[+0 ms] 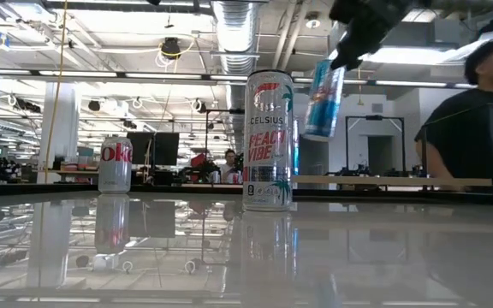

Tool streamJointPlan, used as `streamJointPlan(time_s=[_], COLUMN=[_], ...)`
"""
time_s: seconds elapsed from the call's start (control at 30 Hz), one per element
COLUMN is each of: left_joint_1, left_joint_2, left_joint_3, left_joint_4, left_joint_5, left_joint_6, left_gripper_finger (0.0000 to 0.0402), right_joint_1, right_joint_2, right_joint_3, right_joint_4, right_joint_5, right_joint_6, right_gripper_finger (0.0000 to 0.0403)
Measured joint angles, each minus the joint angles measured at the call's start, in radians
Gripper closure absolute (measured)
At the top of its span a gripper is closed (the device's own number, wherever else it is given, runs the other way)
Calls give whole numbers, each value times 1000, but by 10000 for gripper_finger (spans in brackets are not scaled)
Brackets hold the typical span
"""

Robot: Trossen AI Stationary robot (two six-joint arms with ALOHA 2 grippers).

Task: Place canned beverage on shelf
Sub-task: Put the blue soda can on the shelf aligned with the other blue soda can

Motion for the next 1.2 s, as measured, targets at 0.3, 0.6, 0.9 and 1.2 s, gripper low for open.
streamJointPlan(time_s=[0.3, 0.6, 0.9, 1.2], left_joint_1=[13, 14, 14, 14], left_joint_2=[-26, -42, -41, -41], left_joint_3=[0, 0, 0, 0], left_joint_4=[-20, -19, 5, 17], left_joint_5=[0, -64, -77, -130], left_joint_6=[-15, 24, 26, 28], left_gripper_finger=[27, 27, 27, 27], right_joint_1=[-86, -142, -195, -189], right_joint_2=[204, 331, 396, 396], right_joint_3=[134, 206, 218, 218], right_joint_4=[-64, -76, -81, -73], right_joint_5=[-75, -158, -225, -226], right_joint_6=[-181, -293, -380, -436], right_gripper_finger=[140, 140, 140, 139])
